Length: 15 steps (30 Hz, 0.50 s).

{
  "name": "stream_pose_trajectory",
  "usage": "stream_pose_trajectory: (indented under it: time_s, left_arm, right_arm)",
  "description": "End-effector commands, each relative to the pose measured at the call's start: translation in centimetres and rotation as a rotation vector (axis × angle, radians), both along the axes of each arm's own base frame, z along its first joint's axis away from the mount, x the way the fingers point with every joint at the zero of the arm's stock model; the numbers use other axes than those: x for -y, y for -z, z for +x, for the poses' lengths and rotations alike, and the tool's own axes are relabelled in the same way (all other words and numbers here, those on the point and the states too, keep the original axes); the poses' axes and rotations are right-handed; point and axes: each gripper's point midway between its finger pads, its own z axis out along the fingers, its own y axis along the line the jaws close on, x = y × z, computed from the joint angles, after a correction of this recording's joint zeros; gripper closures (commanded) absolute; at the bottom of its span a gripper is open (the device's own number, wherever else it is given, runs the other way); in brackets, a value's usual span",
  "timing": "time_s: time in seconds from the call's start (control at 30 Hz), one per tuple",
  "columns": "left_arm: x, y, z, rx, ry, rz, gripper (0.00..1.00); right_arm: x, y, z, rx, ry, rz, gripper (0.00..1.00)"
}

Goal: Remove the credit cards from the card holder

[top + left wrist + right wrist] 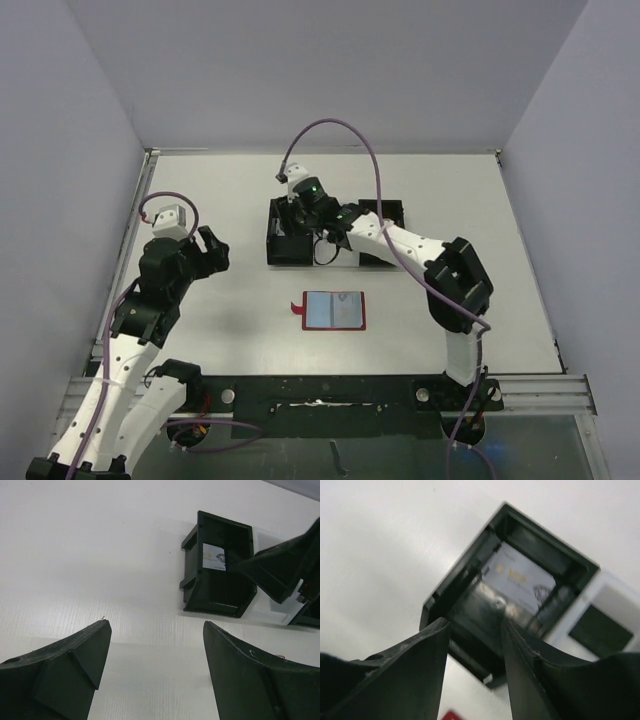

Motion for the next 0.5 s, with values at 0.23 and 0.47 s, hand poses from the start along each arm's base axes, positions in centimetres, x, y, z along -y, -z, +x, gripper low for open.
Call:
stream_pose_trajectory:
  time_s: [0.23, 0.47]
  left_arm:
    - [8.7, -1.4, 0.1, 0.055, 0.46, -0.176, 0.29]
    - [17.4, 1.6, -2.9, -0.048, 0.652, -0.188, 0.29]
  right_arm:
    - [9.7, -2.4, -8.7, -0.013, 0.341, 0.272, 0.53]
    - [16.8, 2.8, -13.9, -0.12, 0.497, 0.247, 0.48]
